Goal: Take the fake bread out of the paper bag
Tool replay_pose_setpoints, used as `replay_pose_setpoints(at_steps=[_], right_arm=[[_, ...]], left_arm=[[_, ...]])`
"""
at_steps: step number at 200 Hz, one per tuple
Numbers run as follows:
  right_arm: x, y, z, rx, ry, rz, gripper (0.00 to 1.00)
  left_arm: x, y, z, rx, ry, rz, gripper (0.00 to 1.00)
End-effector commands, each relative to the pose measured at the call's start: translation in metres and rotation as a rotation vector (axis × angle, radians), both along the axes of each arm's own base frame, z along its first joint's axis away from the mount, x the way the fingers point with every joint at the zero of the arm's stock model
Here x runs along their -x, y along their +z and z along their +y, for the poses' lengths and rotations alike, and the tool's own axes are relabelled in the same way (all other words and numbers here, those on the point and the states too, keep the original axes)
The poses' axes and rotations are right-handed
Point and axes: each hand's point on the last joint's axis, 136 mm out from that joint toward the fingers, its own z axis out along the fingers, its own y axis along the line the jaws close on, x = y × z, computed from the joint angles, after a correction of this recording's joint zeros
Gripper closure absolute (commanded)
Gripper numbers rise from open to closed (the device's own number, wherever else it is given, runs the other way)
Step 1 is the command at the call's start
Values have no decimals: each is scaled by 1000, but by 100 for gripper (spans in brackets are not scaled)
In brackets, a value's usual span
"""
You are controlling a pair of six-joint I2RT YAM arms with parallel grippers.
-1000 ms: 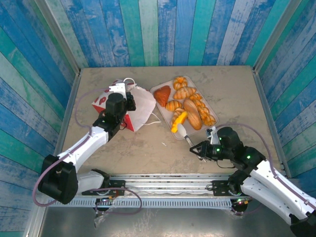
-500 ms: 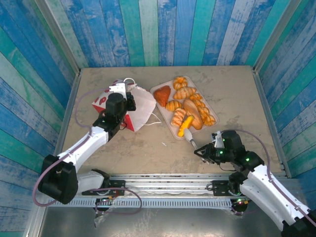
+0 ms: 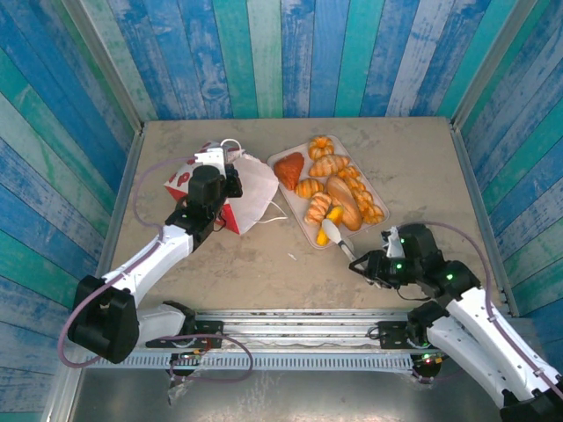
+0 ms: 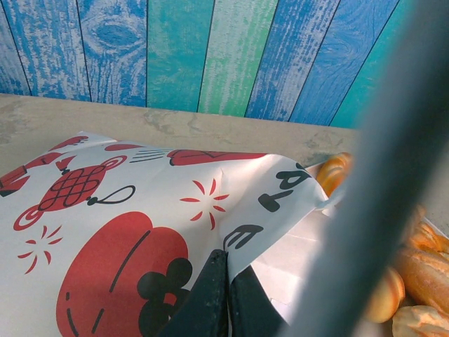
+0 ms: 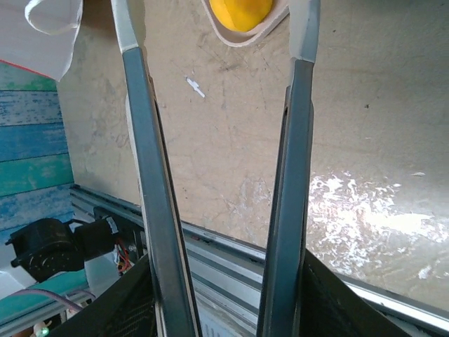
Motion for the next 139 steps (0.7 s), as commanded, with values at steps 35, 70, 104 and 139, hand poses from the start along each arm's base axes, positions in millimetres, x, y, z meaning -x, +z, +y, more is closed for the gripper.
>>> replay_pose_setpoints(at_steps=[35, 70, 104, 139], right_arm=[[2, 19, -25, 187, -24, 43, 56], [-4, 32, -24, 252, -27, 36, 61], [-7, 38, -14, 355, 10, 42, 62], [-16, 39, 0, 417, 30, 58, 64]], left_arm=[[2, 8, -4, 22, -17, -20, 93], [2, 6, -4, 31, -16, -19, 93], [2, 3, -5, 30, -18, -8, 93], [3, 2, -6, 34, -27, -7, 93]])
